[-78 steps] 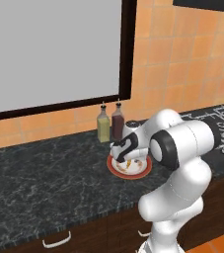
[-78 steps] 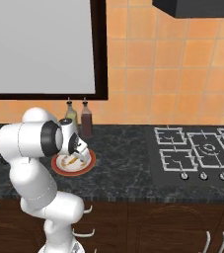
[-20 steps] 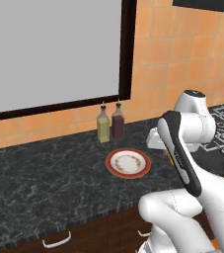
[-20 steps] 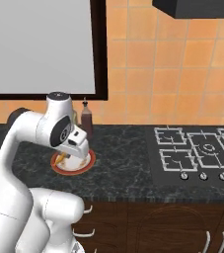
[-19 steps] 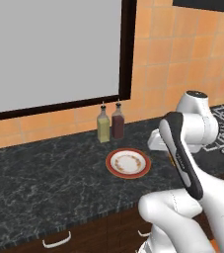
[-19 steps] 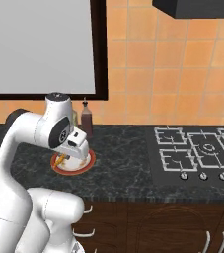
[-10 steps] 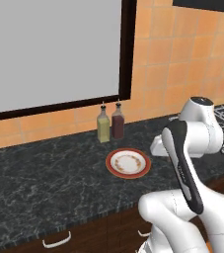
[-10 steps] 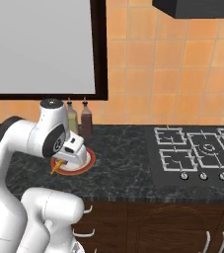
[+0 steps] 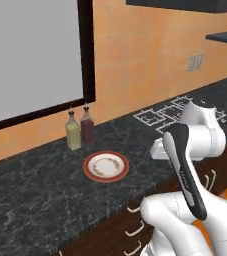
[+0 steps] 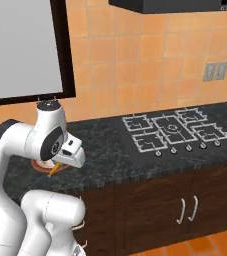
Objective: Pick up the knife from the drawer and place it on the cutting board. Then place the meat from the plate to the cutting board.
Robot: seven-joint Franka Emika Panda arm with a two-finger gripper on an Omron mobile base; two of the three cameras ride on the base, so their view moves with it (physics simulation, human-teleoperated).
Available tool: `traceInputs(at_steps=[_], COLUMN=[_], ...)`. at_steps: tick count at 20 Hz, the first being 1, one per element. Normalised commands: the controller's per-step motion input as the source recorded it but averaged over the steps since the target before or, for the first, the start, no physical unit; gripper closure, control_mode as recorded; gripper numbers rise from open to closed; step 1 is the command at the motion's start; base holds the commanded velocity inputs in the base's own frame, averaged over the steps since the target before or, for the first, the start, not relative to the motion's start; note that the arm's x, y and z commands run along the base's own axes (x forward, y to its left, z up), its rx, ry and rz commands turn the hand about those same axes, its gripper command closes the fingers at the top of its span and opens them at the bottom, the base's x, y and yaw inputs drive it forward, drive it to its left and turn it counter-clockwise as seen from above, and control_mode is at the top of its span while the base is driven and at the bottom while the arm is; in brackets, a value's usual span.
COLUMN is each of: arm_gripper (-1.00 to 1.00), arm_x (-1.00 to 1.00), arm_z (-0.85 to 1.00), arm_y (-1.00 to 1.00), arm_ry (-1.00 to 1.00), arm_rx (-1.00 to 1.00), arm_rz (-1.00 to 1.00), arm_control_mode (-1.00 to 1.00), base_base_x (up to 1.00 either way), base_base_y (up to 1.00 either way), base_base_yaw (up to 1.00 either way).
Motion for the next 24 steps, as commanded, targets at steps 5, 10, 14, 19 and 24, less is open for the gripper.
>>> traceInputs(at_steps=[5,10,14,19,24], arm_gripper=[1.00,1.00,1.00,1.00,1.00], arm_x=[0.00,0.00,0.00,0.00,0.00], arm_z=[0.00,0.00,0.00,0.00,0.00], arm_y=[0.00,0.00,0.00,0.00,0.00], arm_ry=[0.00,0.00,0.00,0.00,0.00], arm_rx=[0.00,0.00,0.00,0.00,0.00], arm_rz=[0.00,0.00,0.00,0.00,0.00], arm_control_mode=[1.00,1.00,1.00,1.00,1.00], base_base_x=[-0.14,0.00,0.00,0.00,0.08], base_base_y=[-0.10,-0.37,-0.85,-0.96,-0.76], base_base_yaw=[-0.79,-0.79,-0.70,-0.70,-0.73])
